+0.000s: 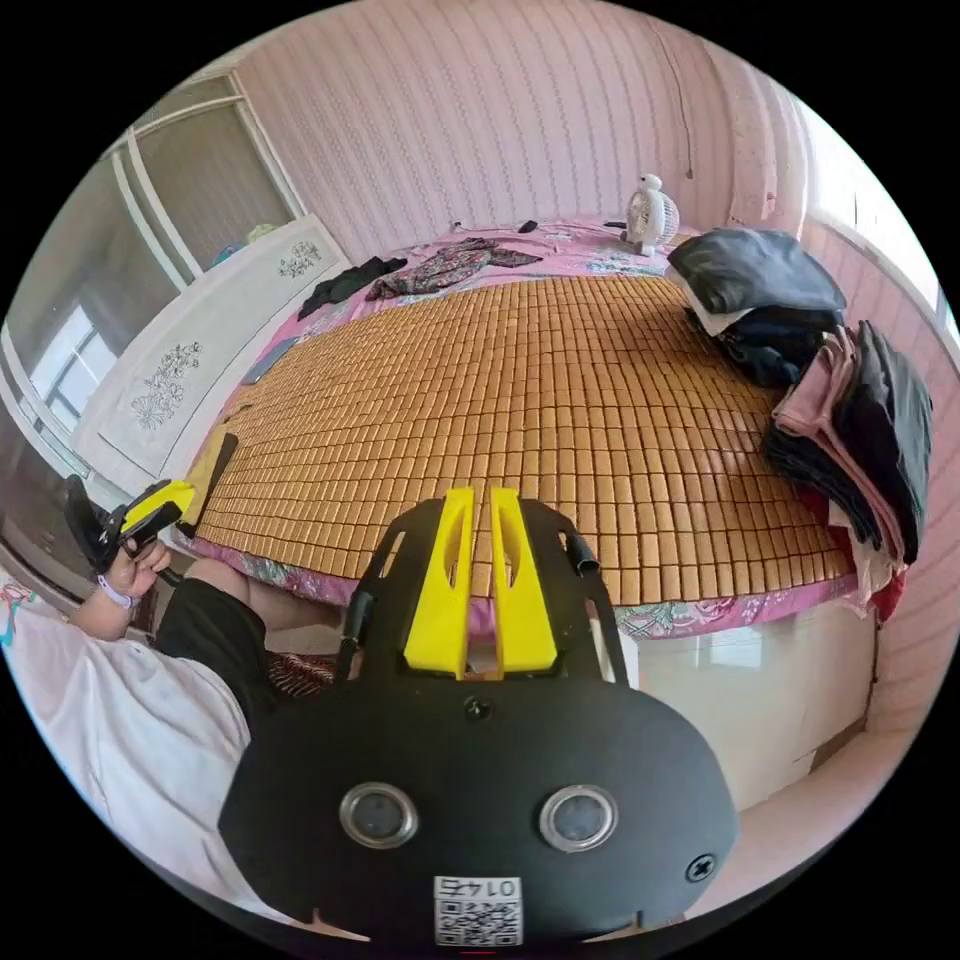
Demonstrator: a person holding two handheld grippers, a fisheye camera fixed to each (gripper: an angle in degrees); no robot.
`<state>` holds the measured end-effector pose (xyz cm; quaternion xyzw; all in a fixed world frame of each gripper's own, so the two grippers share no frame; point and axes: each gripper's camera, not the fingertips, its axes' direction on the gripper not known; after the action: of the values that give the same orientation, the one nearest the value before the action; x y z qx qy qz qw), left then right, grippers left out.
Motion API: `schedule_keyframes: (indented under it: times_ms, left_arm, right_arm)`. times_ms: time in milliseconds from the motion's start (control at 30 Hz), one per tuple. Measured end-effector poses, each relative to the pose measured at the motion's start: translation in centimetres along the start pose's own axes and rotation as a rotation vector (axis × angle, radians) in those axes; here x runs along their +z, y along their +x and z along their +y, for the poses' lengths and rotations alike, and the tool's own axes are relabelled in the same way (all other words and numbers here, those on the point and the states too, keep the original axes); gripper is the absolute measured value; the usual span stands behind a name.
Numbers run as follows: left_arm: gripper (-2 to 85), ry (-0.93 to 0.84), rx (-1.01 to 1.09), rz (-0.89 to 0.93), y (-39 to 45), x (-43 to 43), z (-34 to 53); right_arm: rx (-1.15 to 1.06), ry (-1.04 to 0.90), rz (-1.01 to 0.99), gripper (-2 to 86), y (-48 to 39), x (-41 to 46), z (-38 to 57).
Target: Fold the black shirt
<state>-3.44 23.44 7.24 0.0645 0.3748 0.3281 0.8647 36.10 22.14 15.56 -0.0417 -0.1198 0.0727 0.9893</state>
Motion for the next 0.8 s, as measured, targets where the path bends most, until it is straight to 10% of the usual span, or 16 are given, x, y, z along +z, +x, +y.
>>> schedule_keyframes:
  times_ms: [400, 800]
  left_arm:
    - [6.1, -0.113, 0.385, 0.357, 14.8, 24.1, -24.4]
    - [7.1, -0.22, 0.521, 0.277, 25.7, 42.2, -34.9]
  right_arm:
    - [0.178, 0.248, 0.341, 5.8, 17.2, -12.2, 4.8]
    - [0.078, 0.232, 0.407, 7.1, 22.3, -9.5, -0.8]
